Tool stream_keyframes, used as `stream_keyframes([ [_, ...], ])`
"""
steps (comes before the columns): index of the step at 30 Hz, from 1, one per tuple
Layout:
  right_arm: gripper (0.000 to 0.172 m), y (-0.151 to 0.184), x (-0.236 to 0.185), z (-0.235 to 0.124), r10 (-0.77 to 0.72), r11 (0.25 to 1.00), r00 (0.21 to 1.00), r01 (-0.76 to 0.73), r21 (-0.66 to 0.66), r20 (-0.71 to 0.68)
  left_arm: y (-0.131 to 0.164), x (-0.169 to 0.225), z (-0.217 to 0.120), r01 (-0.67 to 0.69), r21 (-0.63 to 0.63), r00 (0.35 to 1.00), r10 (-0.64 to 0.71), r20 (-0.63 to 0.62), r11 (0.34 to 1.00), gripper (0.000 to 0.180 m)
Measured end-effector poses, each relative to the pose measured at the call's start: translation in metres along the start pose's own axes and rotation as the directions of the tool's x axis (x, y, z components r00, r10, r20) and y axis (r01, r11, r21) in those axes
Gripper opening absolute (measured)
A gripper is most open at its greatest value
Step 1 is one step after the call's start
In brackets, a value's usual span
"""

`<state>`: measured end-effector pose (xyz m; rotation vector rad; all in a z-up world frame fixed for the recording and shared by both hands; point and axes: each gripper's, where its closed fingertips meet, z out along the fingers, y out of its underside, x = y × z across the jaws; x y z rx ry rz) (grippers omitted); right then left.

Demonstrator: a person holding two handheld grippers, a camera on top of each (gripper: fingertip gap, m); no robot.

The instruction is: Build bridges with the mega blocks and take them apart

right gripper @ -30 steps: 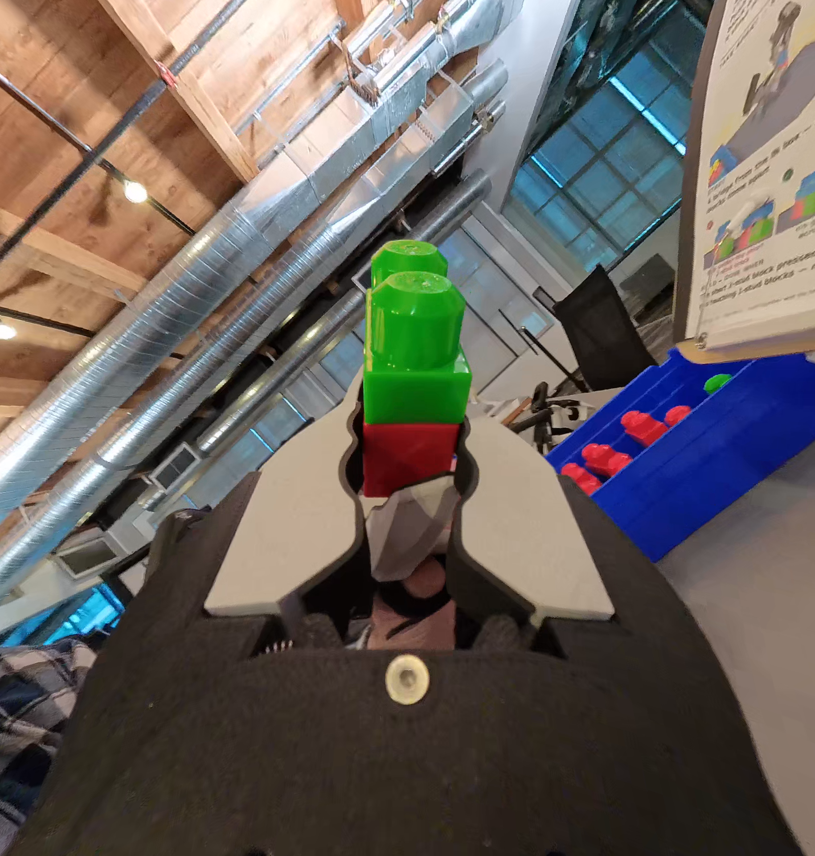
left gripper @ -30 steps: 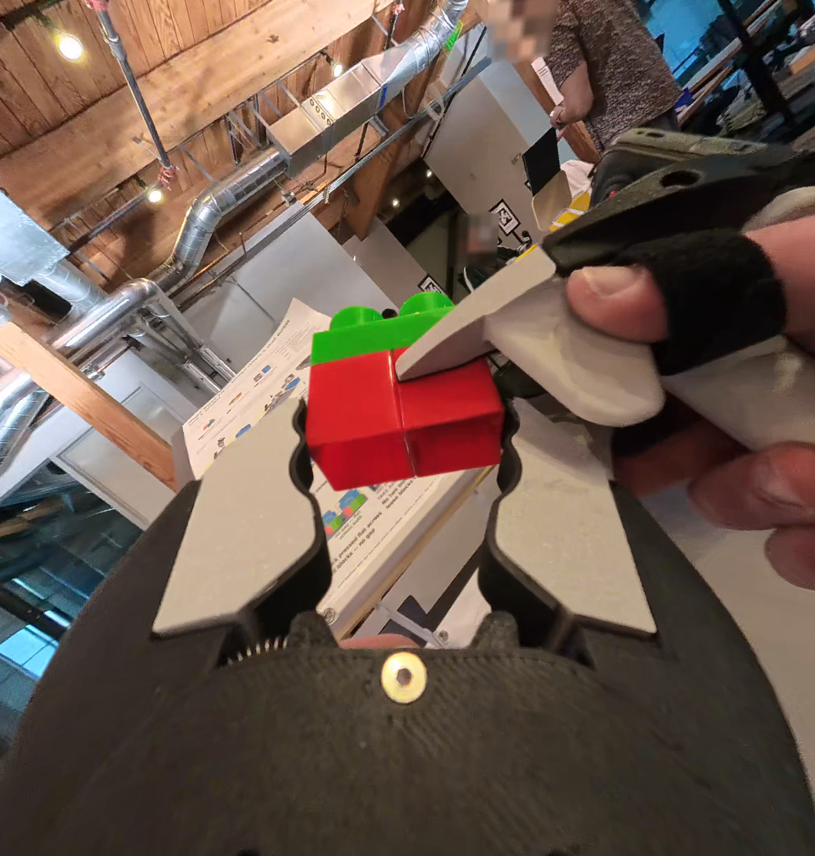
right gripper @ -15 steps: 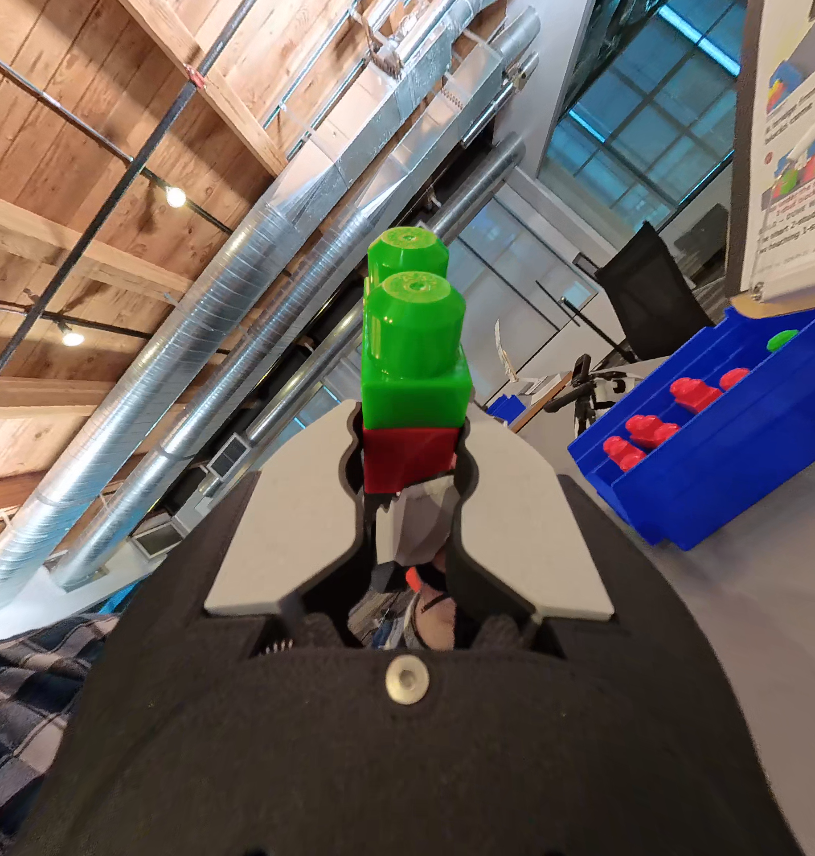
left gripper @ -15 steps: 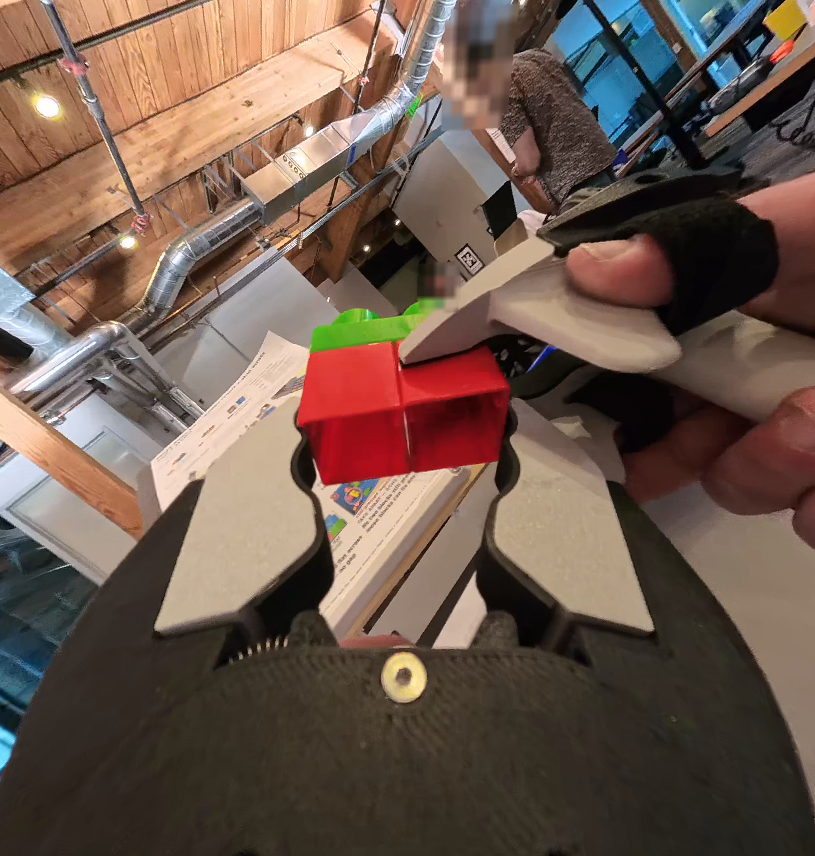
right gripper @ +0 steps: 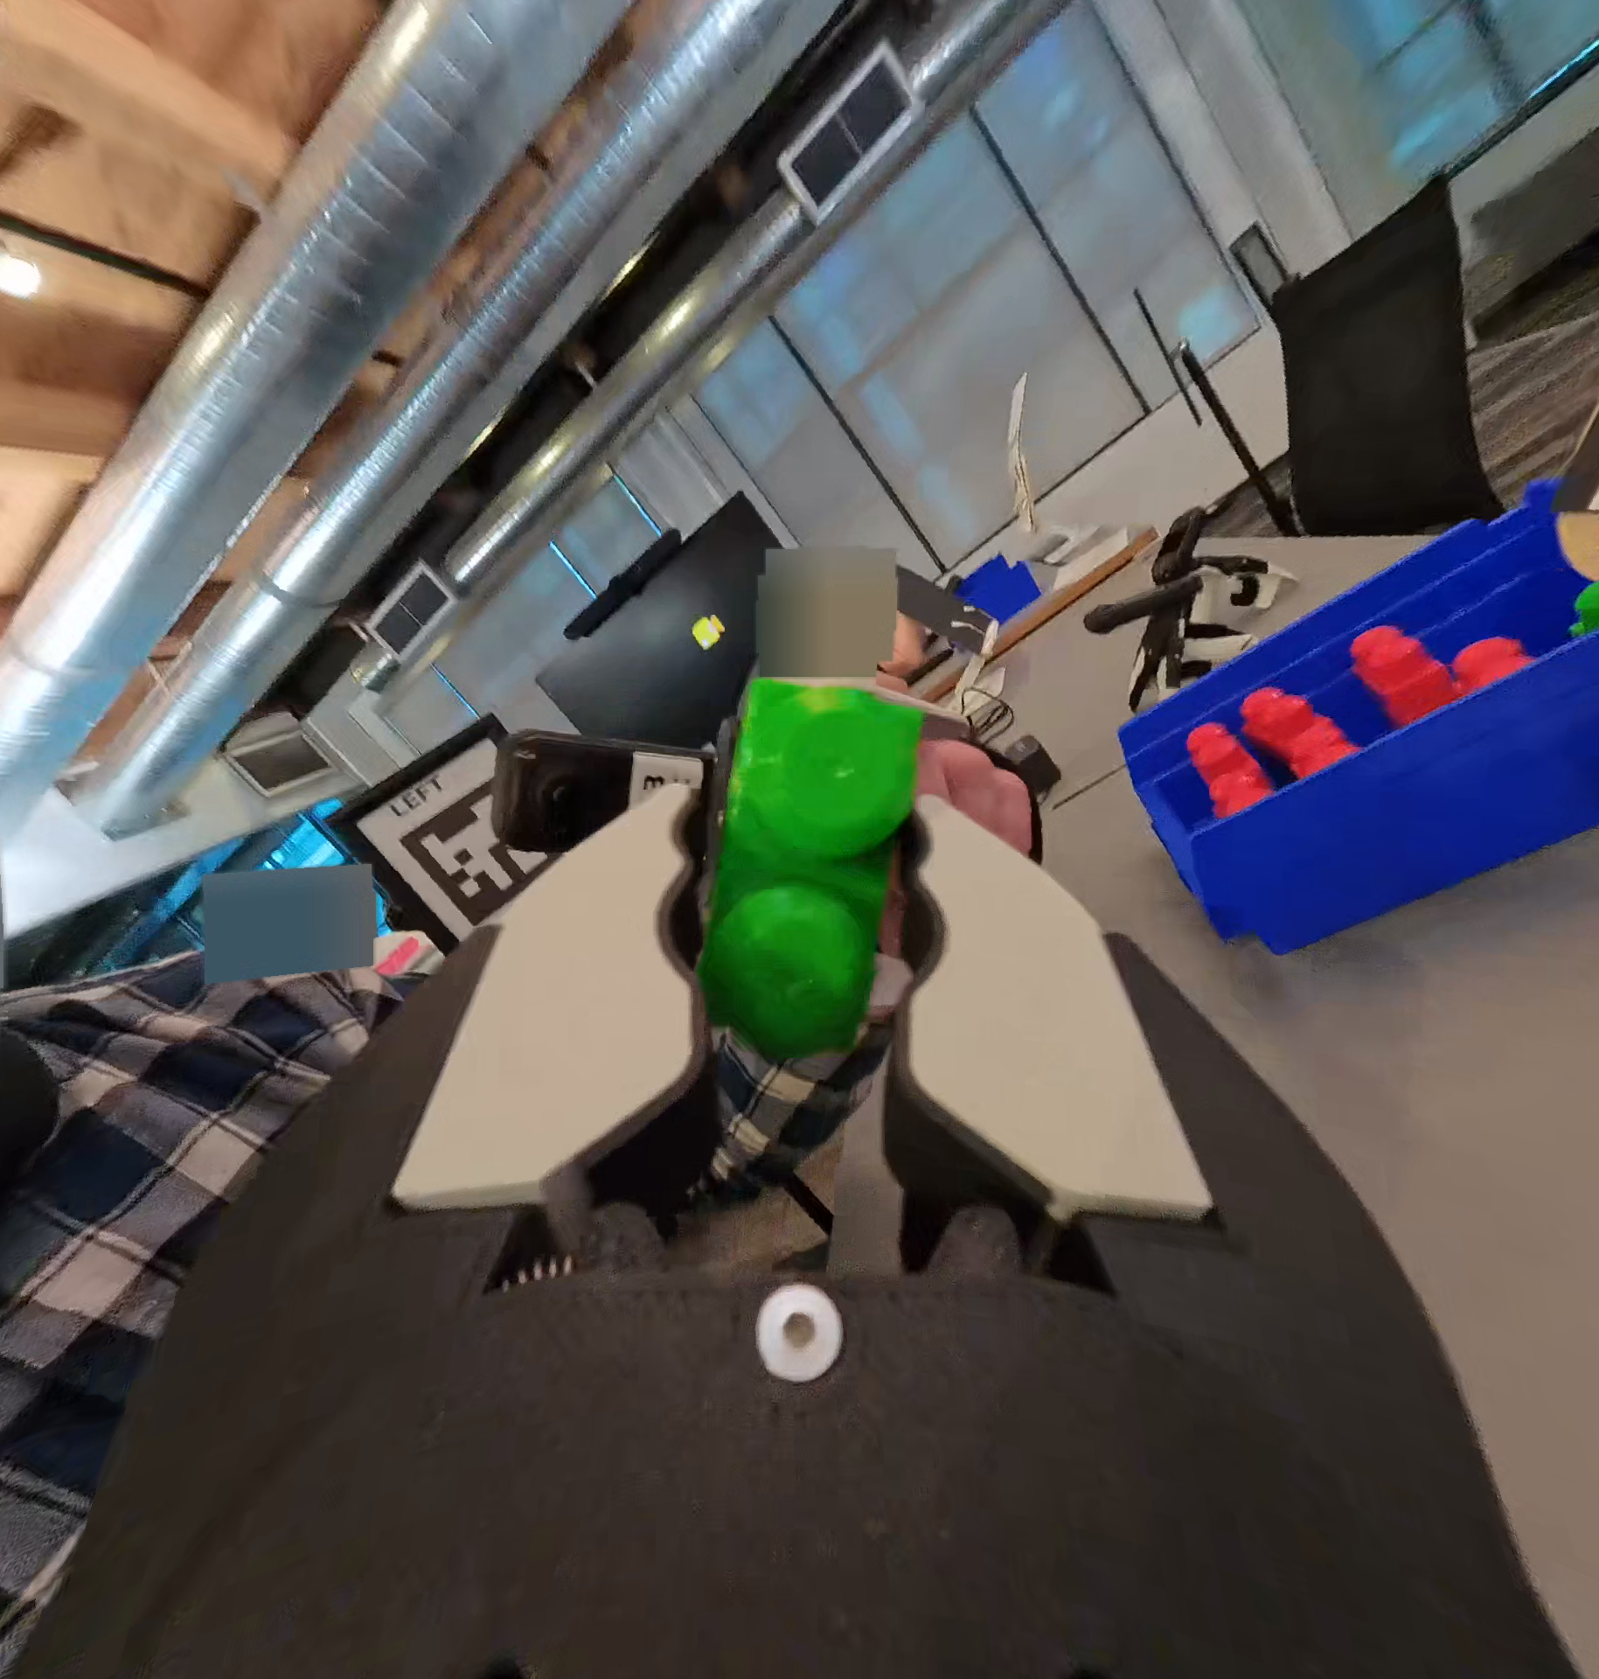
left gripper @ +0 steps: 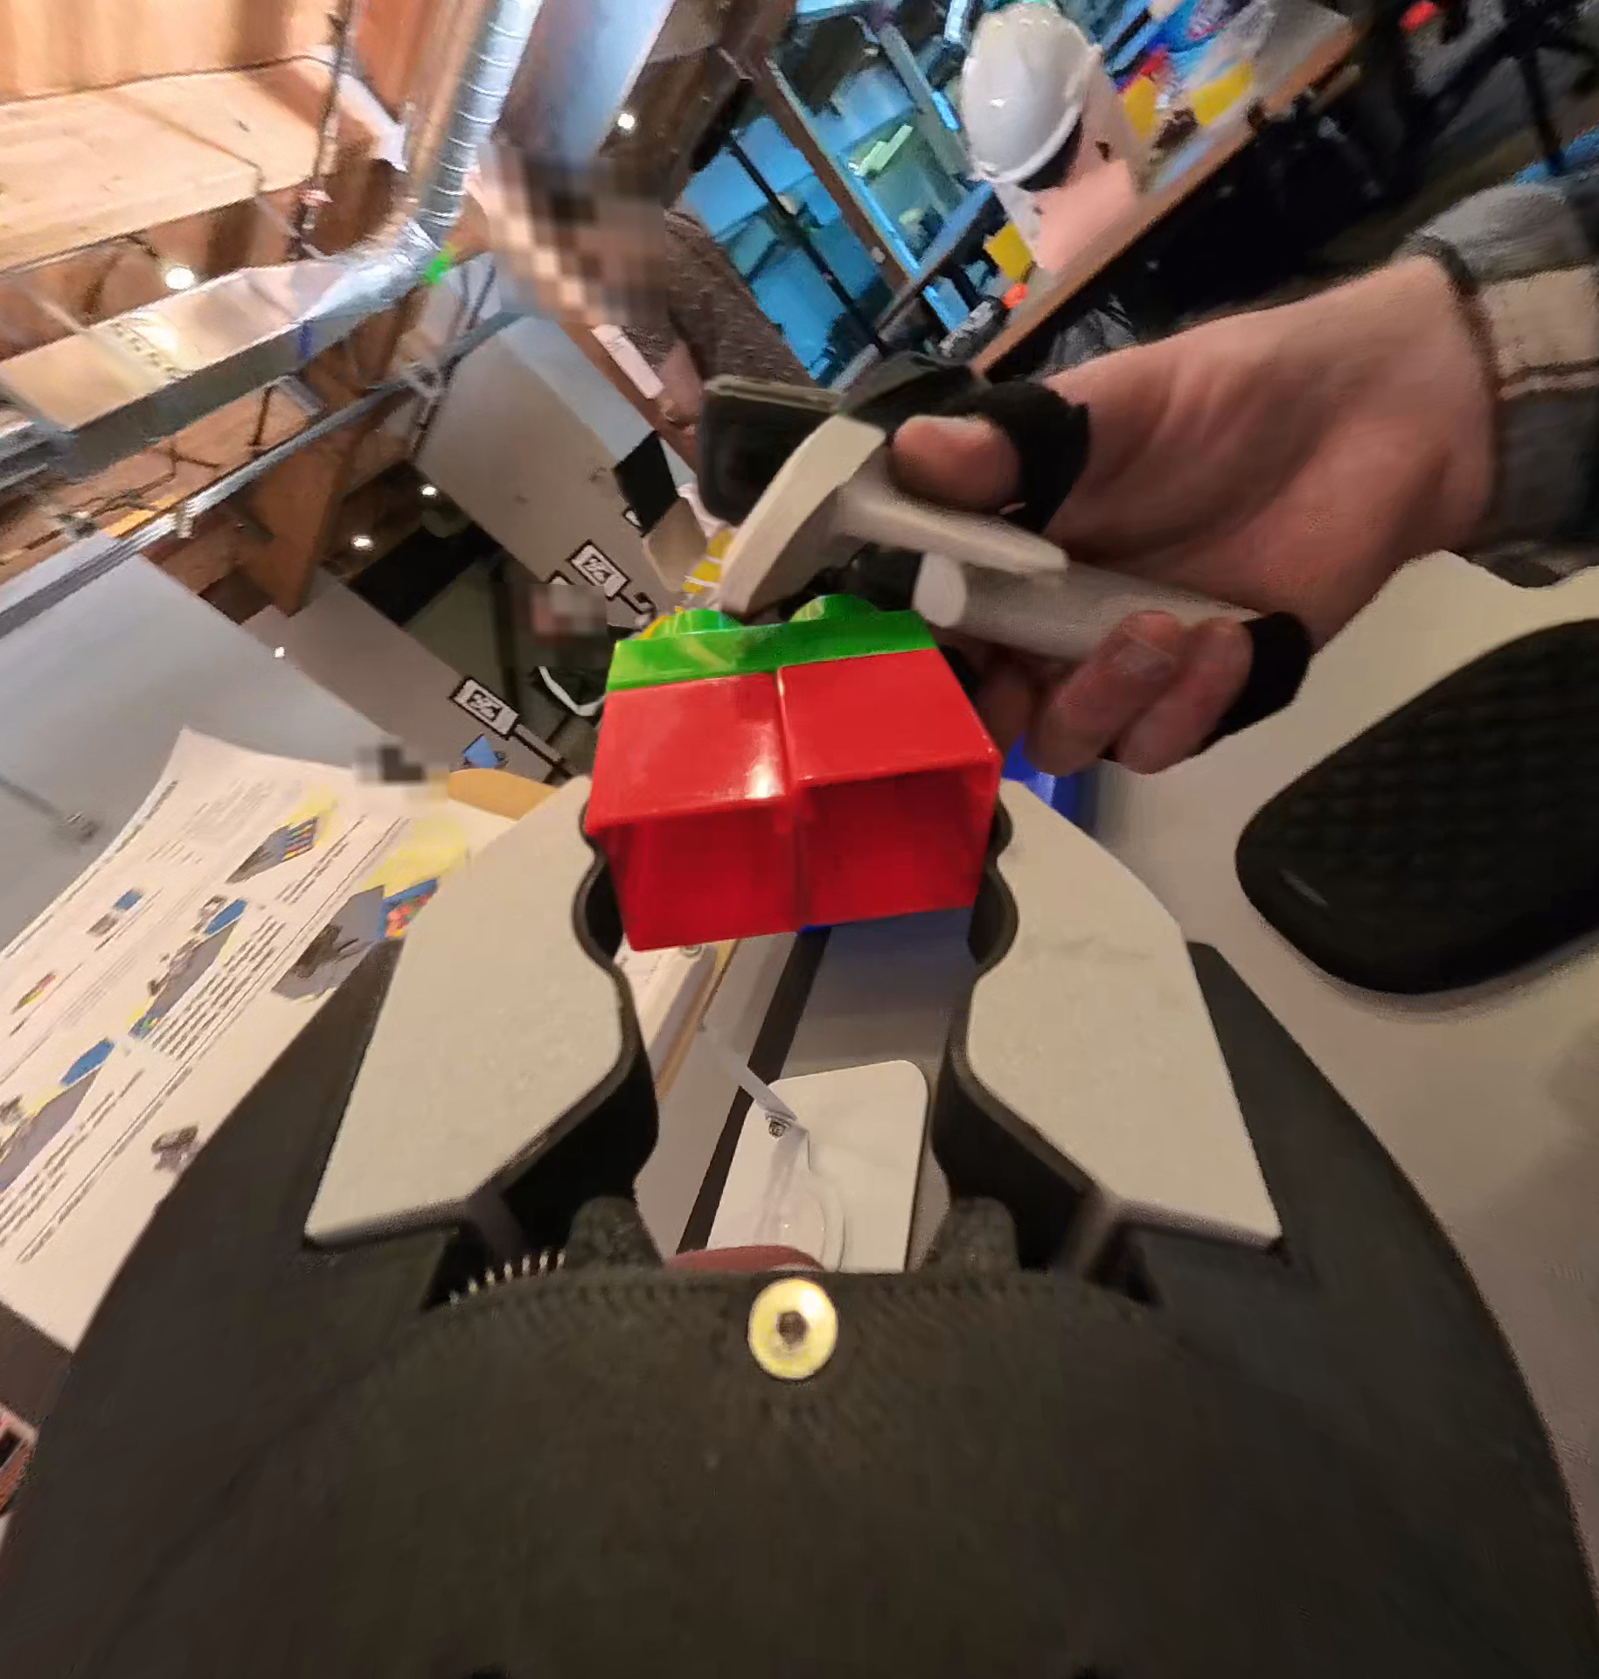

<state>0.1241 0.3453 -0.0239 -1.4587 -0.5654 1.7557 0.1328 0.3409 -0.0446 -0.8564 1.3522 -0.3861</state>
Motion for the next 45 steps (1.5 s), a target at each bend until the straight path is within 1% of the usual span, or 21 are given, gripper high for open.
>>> stream_keyframes([
  [2,0.038,0.0,-0.002,0.002,0.001,1.0,1.0,-0.001,0.011,0.008,-0.005,0.001,0.0,-0.017,0.007,1.0,0.017,-0.01,1.0,0.075],
  [4,0.037,-0.003,-0.003,0.001,-0.005,0.998,1.0,0.004,0.064,0.012,-0.007,-0.001,0.001,-0.028,0.005,1.0,0.028,0.013,1.0,0.075],
  [6,0.037,0.0,-0.005,0.003,0.013,0.996,0.999,-0.017,0.084,0.053,-0.017,0.001,-0.001,-0.006,0.059,1.0,0.006,0.004,0.998,0.077],
  [7,0.037,0.0,-0.005,0.002,0.014,0.995,0.998,-0.02,0.102,0.062,-0.018,0.001,0.0,-0.004,0.058,1.0,0.004,0.009,0.998,0.077],
  [11,0.037,0.003,-0.006,-0.001,-0.002,0.995,0.997,-0.006,0.101,0.073,-0.02,0.005,0.001,0.009,0.063,1.0,-0.009,0.001,0.998,0.078],
  [16,0.038,0.006,-0.012,-0.002,0.02,0.997,0.992,-0.029,0.072,0.126,-0.027,0.008,-0.001,0.013,0.074,1.0,-0.011,-0.025,0.997,0.076],
  [18,0.037,0.004,-0.015,-0.004,0.015,0.997,0.992,-0.025,0.072,0.129,-0.029,0.01,-0.002,0.026,0.08,0.999,-0.022,-0.041,0.996,0.076],
  [22,0.036,0.009,-0.014,-0.006,0.032,0.999,0.993,-0.035,0.022,0.118,-0.03,0.014,-0.003,0.036,0.104,0.997,-0.027,-0.078,0.994,0.077],
  [23,0.036,0.008,-0.014,-0.006,0.04,0.998,0.992,-0.044,0.032,0.123,-0.029,0.014,-0.002,0.031,0.099,0.997,-0.024,-0.072,0.995,0.078],
  [25,0.036,0.011,-0.015,-0.004,0.055,0.998,0.989,-0.058,0.022,0.138,-0.029,0.019,0.002,0.024,0.104,0.997,-0.015,-0.082,0.994,0.09],
  [26,0.036,0.012,-0.016,-0.004,0.056,0.998,0.988,-0.06,0.024,0.146,-0.029,0.025,0.004,0.013,0.101,0.994,-0.002,-0.11,0.995,0.084],
  [29,0.036,0.012,-0.015,-0.007,0.06,0.998,0.986,-0.063,0.016,0.153,-0.027,0.027,0.006,-0.007,0.07,0.994,0.015,-0.108,0.998,0.082],
  [33,0.036,0.015,-0.016,-0.009,0.038,0.999,0.989,-0.038,-0.007,0.145,-0.027,0.029,0.006,0.006,0.067,0.992,0.002,-0.124,0.998,0.082],
  [34,0.04,0.016,-0.019,-0.01,0.028,0.999,0.988,-0.025,-0.02,0.154,-0.03,0.031,0.005,0.019,0.072,0.99,-0.008,-0.142,0.997,0.082],
  [35,0.049,0.02,-0.021,-0.01,0.033,0.998,0.986,-0.025,-0.049,0.166,-0.032,0.031,0.004,0.032,0.081,0.987,-0.019,-0.159,0.996,0.082],
  [38,0.04,0.032,-0.026,-0.01,0.038,0.992,0.982,-0.014,-0.129,0.184,-0.035,0.035,0.0,0.066,0.091,0.972,-0.044,-0.23,0.994,0.082],
  [40,0.039,0.034,-0.024,-0.011,-0.001,0.988,0.989,0.024,-0.152,0.15,-0.035,0.036,0.0,0.087,0.095,0.964,-0.06,-0.258,0.992,0.082],
  [42,0.038,0.028,-0.025,-0.012,-0.006,0.993,0.989,0.023,-0.117,0.146,-0.036,0.032,0.001,0.093,0.094,0.968,-0.068,-0.241,0.991,0.083],
  [45,0.037,0.017,-0.025,-0.014,-0.029,0.999,0.992,0.031,-0.016,0.12,-0.037,0.018,0.001,0.056,0.115,0.991,-0.041,-0.124,0.992,0.081],
])
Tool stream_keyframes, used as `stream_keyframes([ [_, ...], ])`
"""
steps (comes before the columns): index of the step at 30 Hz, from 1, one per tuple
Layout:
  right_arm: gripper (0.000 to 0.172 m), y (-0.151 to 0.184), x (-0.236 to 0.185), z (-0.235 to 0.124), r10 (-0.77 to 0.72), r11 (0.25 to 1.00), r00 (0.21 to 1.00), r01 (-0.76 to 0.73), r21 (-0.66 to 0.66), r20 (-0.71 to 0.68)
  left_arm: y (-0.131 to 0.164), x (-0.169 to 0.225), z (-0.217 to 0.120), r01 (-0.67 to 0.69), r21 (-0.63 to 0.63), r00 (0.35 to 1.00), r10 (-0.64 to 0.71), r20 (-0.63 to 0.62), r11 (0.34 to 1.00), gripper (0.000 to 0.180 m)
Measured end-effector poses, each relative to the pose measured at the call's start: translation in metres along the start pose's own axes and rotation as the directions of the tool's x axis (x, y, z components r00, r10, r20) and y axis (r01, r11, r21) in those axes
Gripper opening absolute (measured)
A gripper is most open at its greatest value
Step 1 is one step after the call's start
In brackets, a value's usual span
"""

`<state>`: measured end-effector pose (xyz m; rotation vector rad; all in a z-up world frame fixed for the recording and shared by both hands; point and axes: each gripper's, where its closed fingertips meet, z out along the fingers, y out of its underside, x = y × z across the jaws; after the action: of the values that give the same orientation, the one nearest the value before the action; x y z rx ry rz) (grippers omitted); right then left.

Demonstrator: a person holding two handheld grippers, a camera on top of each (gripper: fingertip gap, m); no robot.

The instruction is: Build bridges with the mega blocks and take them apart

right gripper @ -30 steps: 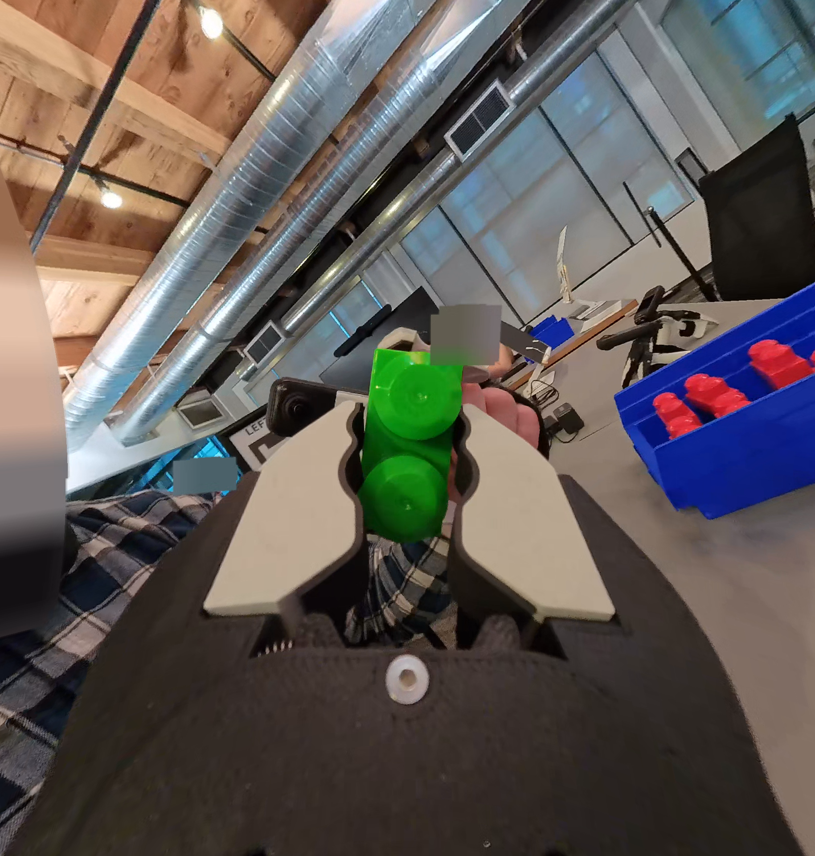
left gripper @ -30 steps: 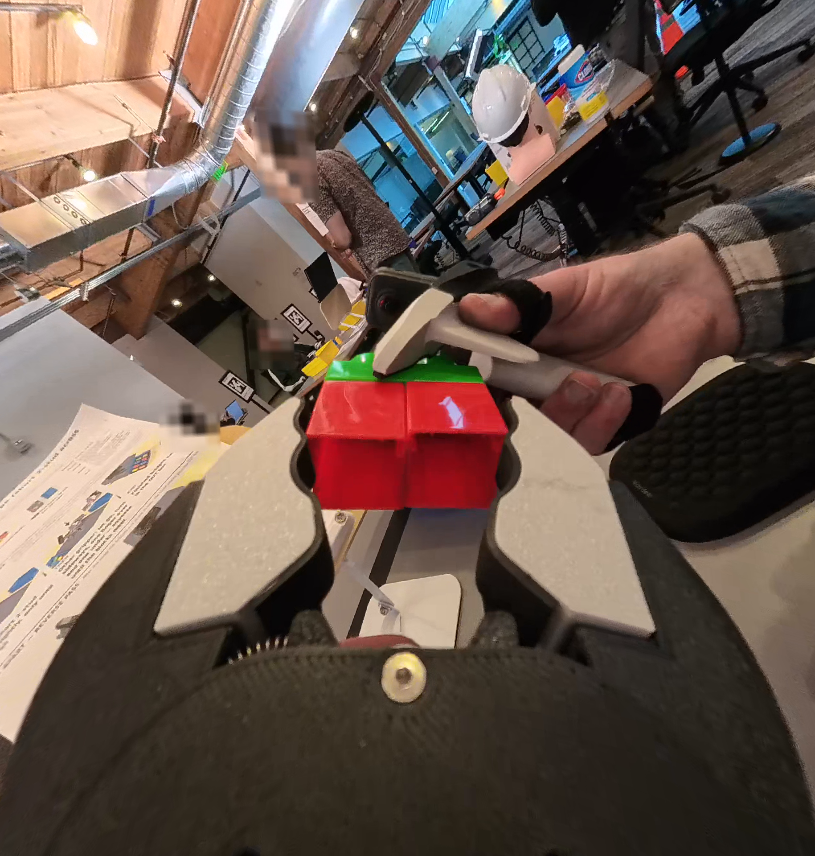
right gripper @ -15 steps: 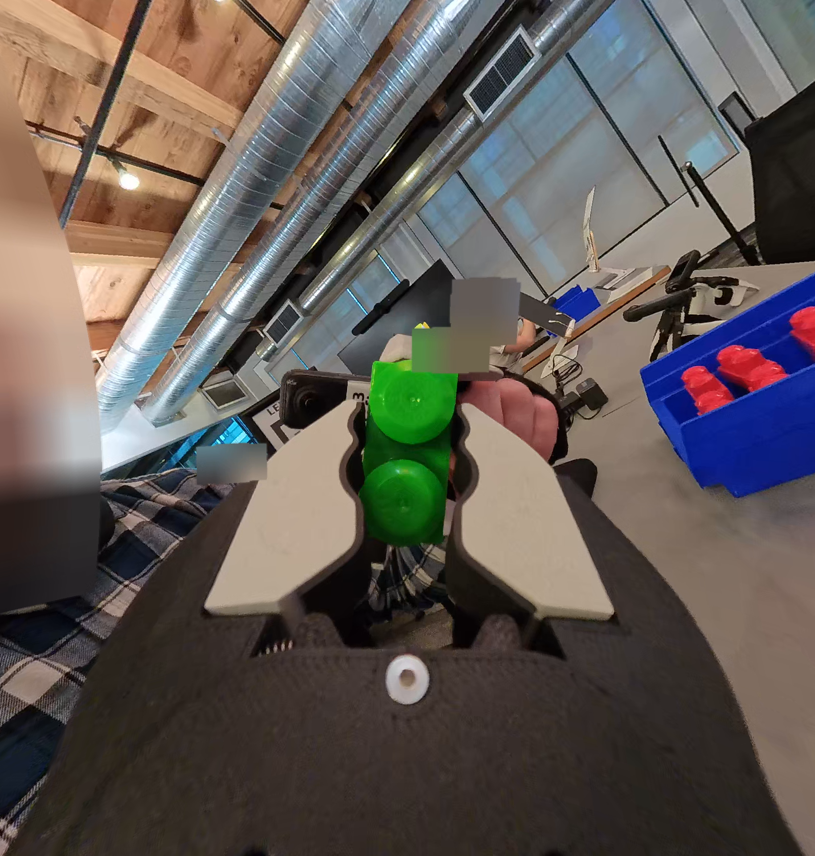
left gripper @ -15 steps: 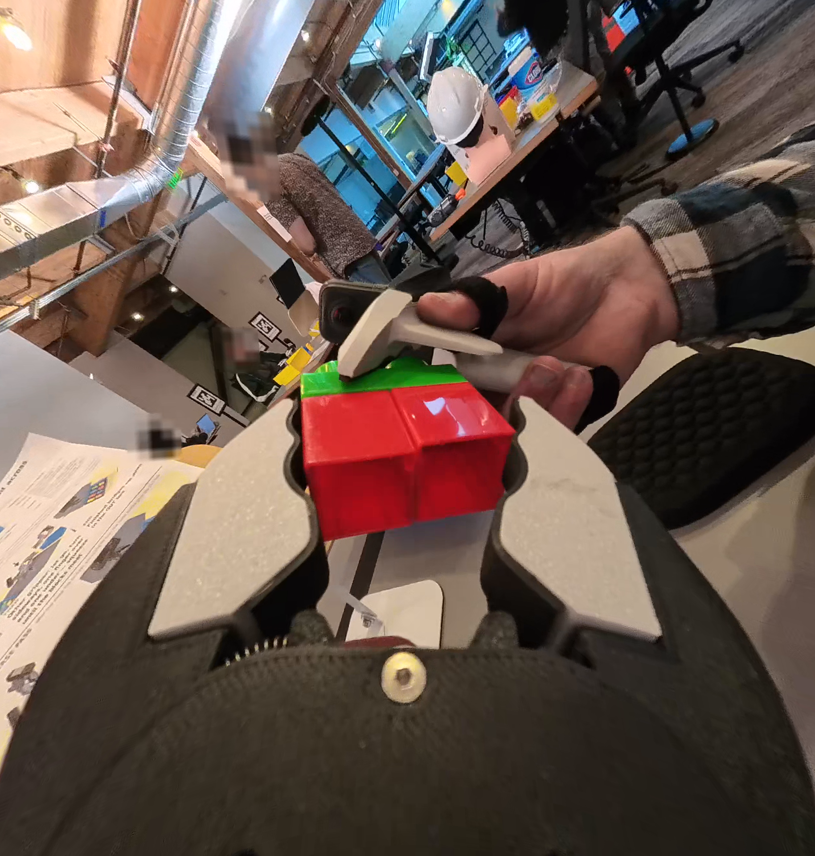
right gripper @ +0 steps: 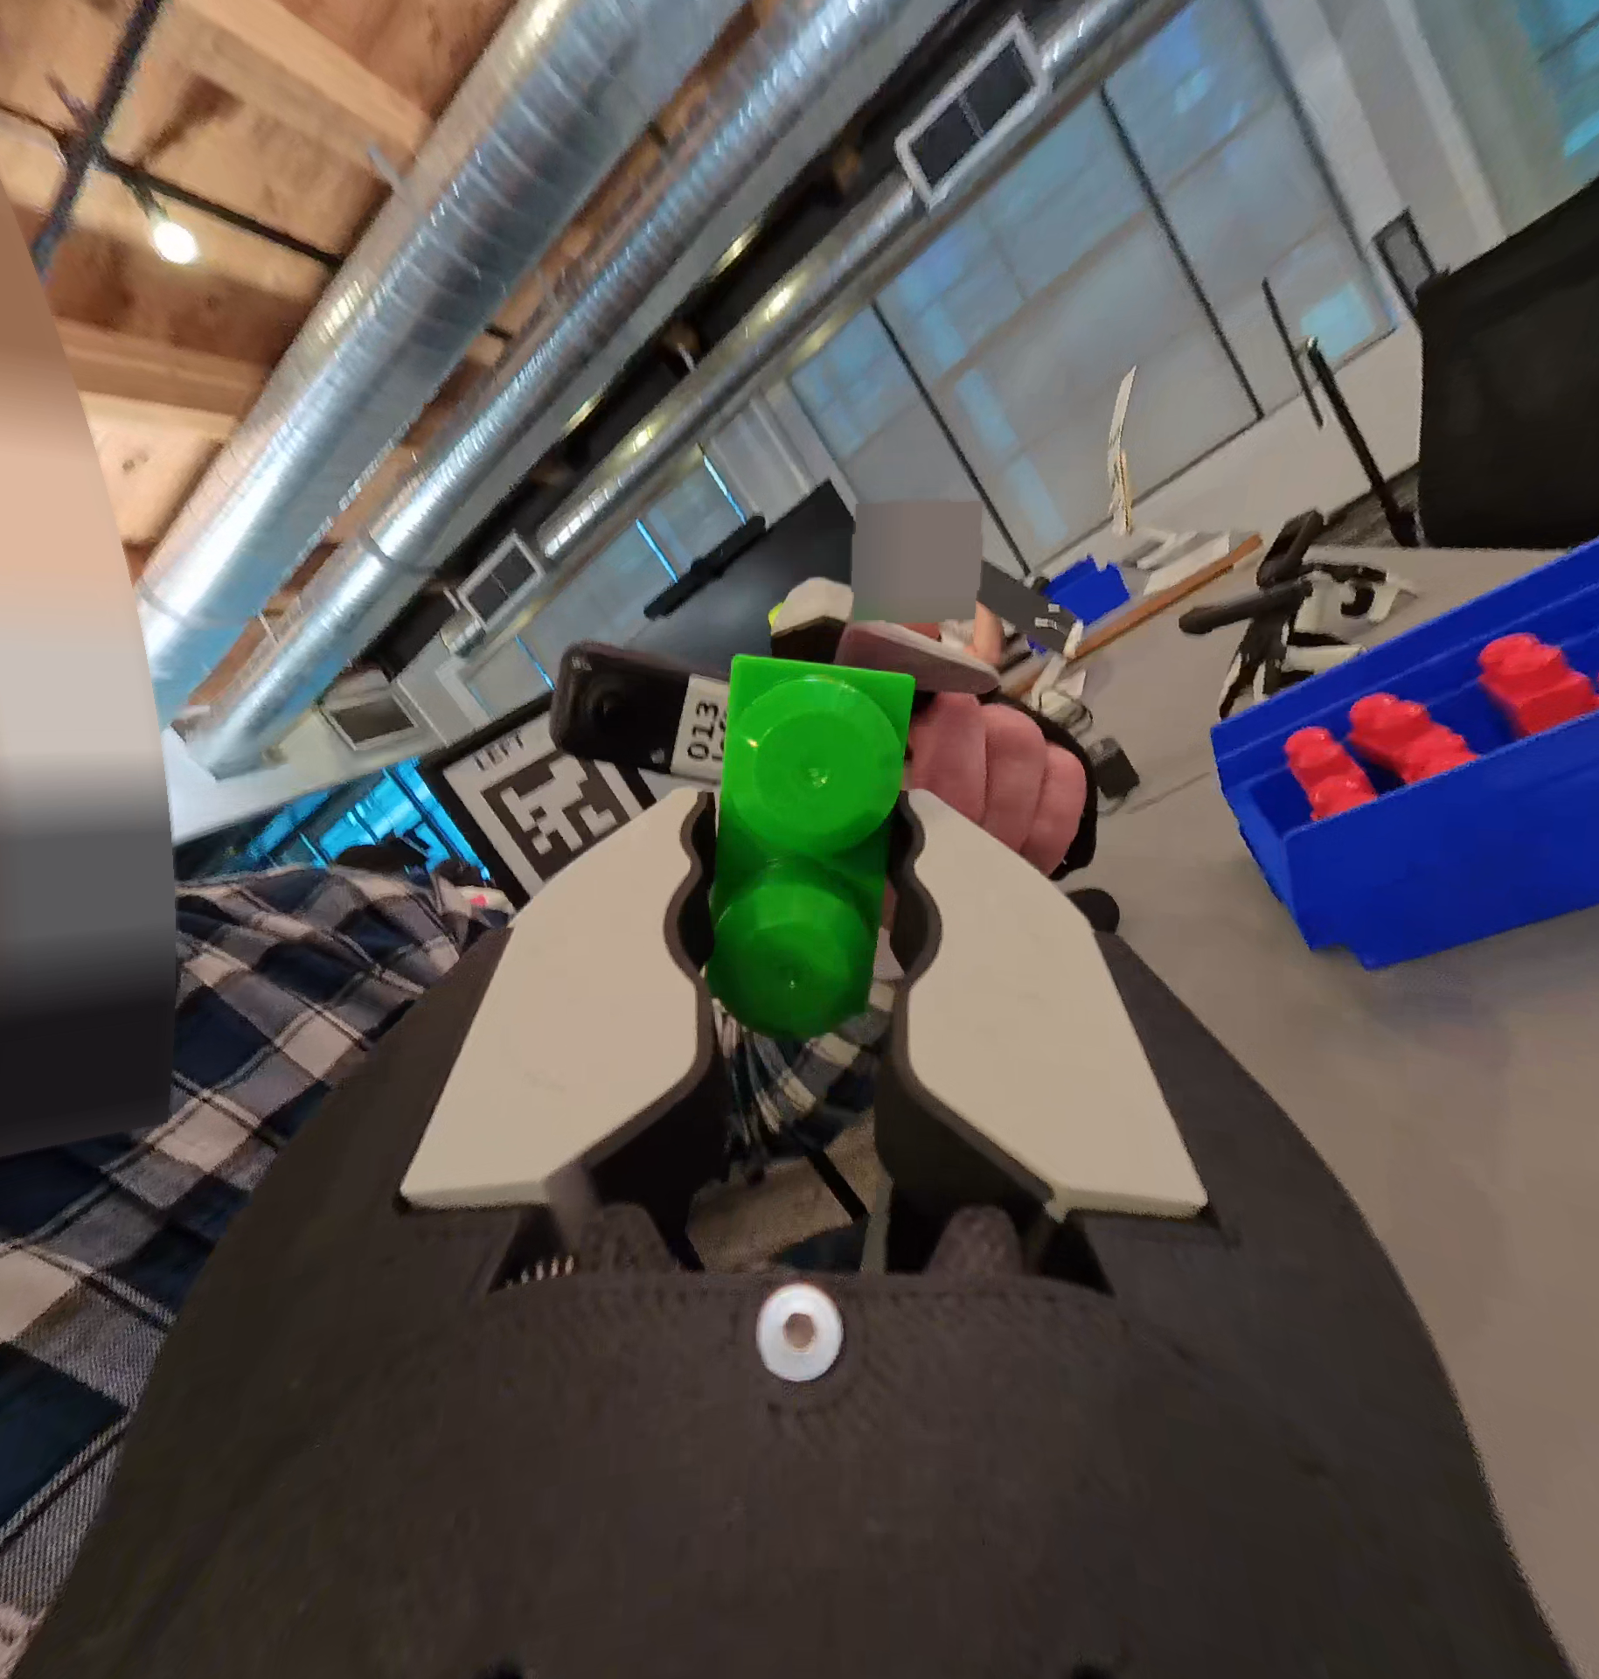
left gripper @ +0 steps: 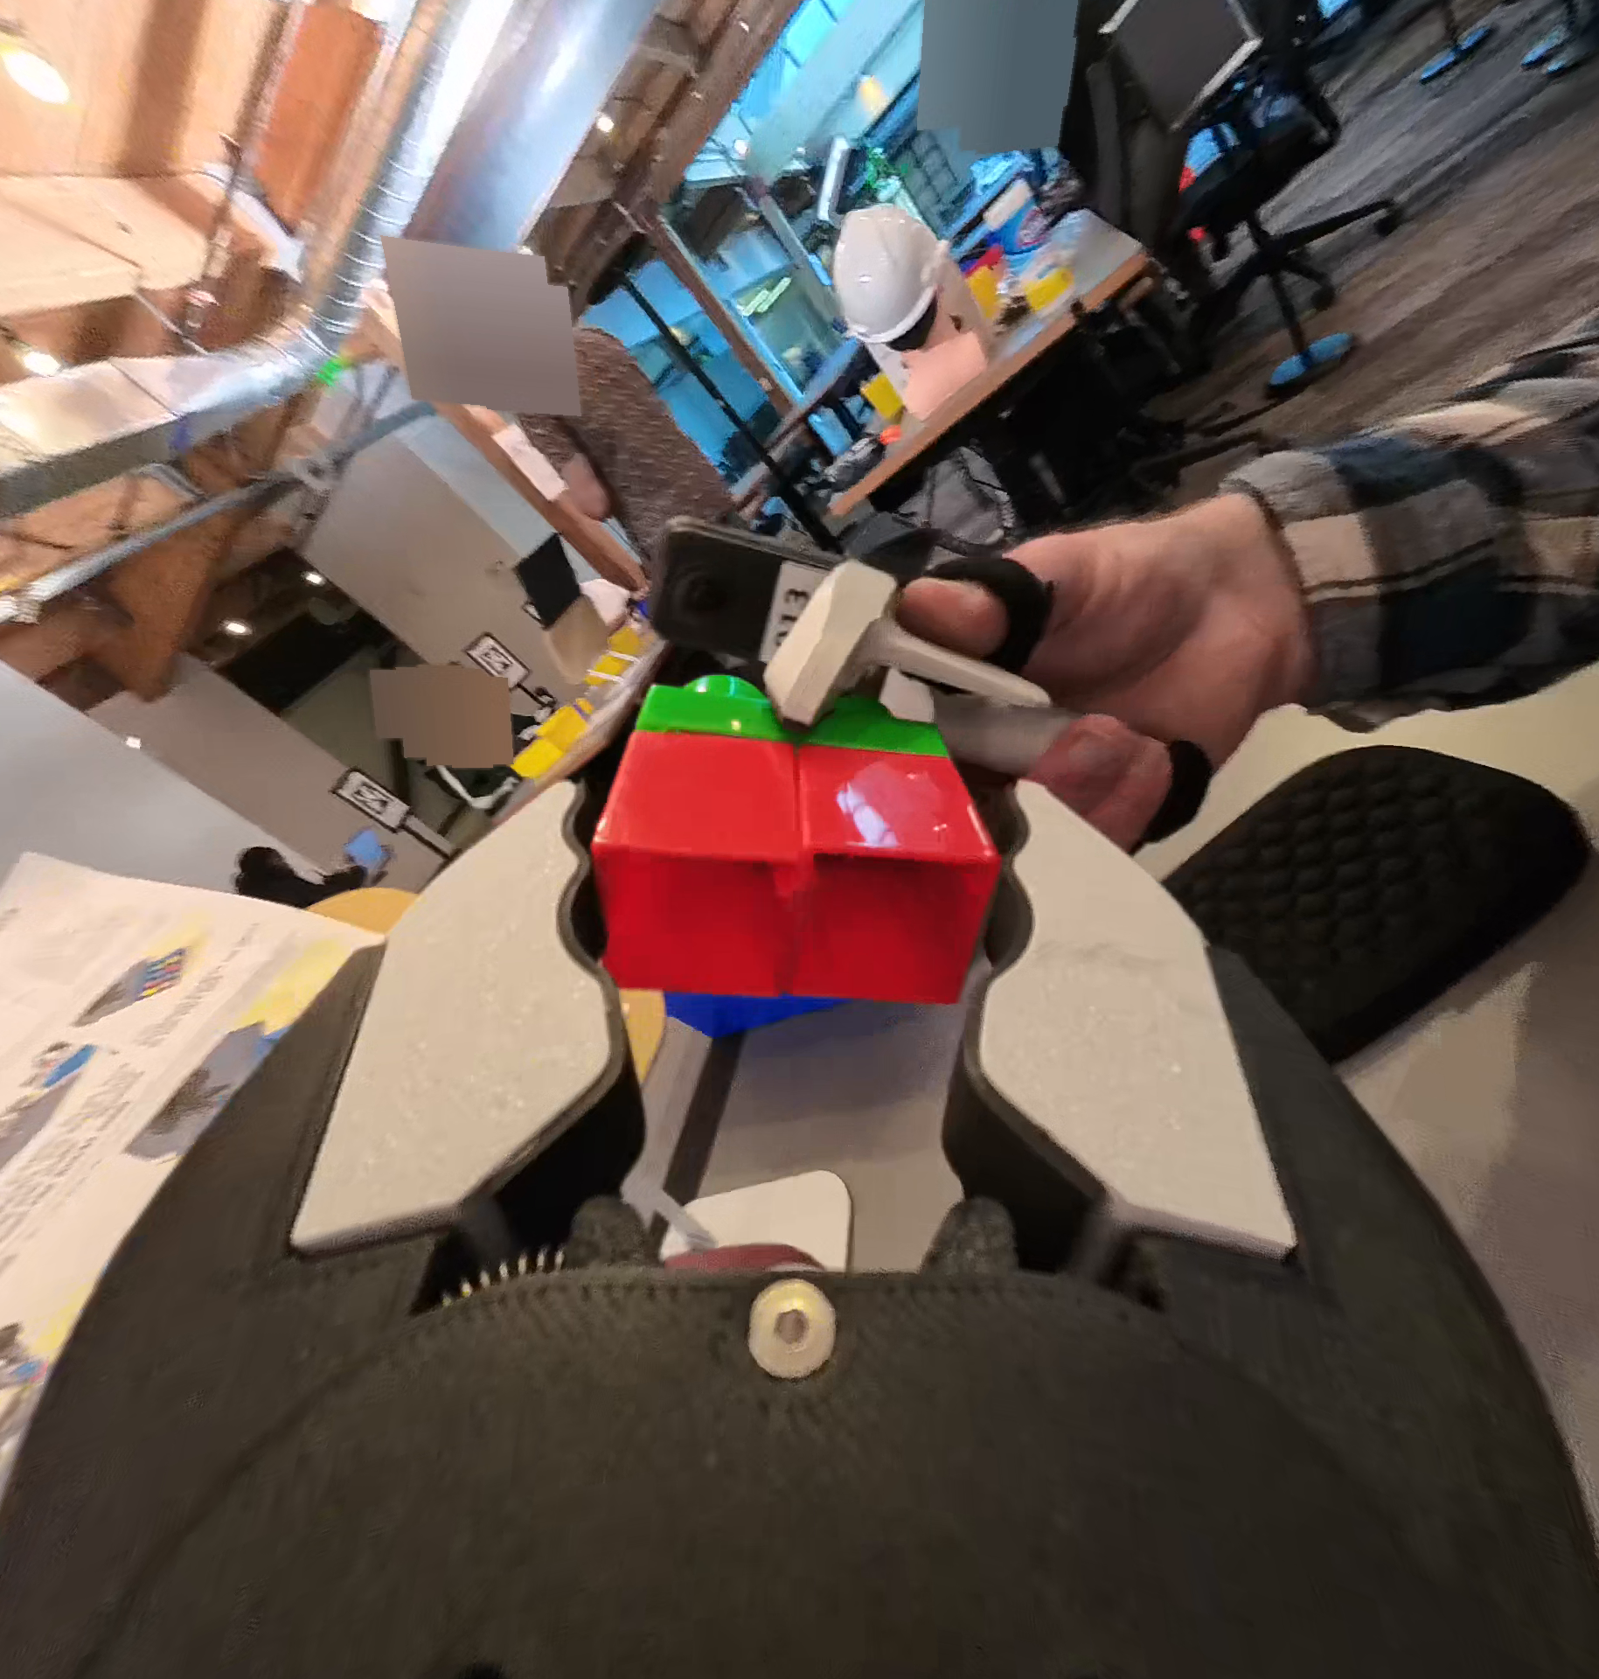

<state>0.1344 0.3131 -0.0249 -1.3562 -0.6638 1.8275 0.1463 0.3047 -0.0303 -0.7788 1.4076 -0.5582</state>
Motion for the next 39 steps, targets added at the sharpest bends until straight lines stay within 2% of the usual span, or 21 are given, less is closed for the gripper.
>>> stream_keyframes([
  [3,0.037,-0.004,-0.001,-0.002,0.035,0.996,0.999,-0.038,0.085,0.031,0.002,-0.004,0.002,-0.061,-0.025,0.996,0.062,0.066,0.998,0.087],
  [5,0.037,0.001,-0.002,-0.001,0.055,0.995,0.997,-0.059,0.086,0.055,0.0,-0.007,0.002,-0.081,-0.029,0.992,0.083,0.096,0.996,0.079],
  [12,0.037,0.01,-0.005,0.002,0.012,1.0,1.0,-0.012,0.012,0.024,0.0,0.0,0.001,-0.075,-0.022,0.996,0.076,0.046,0.997,0.082],
  [19,0.037,0.018,-0.003,0.003,0.051,0.998,0.998,-0.05,-0.04,0.025,0.003,0.005,-0.001,-0.049,-0.038,0.999,0.049,-0.002,0.998,0.082],
  [23,0.037,0.02,-0.004,0.003,0.06,0.995,0.998,-0.058,-0.08,0.027,0.006,0.012,0.001,-0.046,-0.057,0.998,0.043,-0.039,0.997,0.092],
  [26,0.037,0.019,-0.004,0.001,0.054,0.993,0.998,-0.051,-0.105,0.021,0.006,0.015,-0.001,-0.056,-0.065,0.996,0.051,-0.078,0.996,0.087],
  [32,0.037,0.02,-0.004,0.0,0.042,0.992,0.999,-0.042,-0.122,-0.003,0.009,0.017,-0.002,-0.058,-0.078,0.995,0.051,-0.085,0.995,0.085],
  [36,0.037,0.018,-0.002,-0.001,0.018,0.994,0.999,-0.021,-0.105,-0.033,0.009,0.012,-0.002,-0.088,-0.081,0.996,0.085,-0.037,0.993,0.085],
  [39,0.037,0.017,-0.001,-0.002,0.025,0.996,0.999,-0.028,-0.09,-0.034,0.006,0.011,-0.001,-0.101,-0.087,0.995,0.099,-0.024,0.991,0.091],
])
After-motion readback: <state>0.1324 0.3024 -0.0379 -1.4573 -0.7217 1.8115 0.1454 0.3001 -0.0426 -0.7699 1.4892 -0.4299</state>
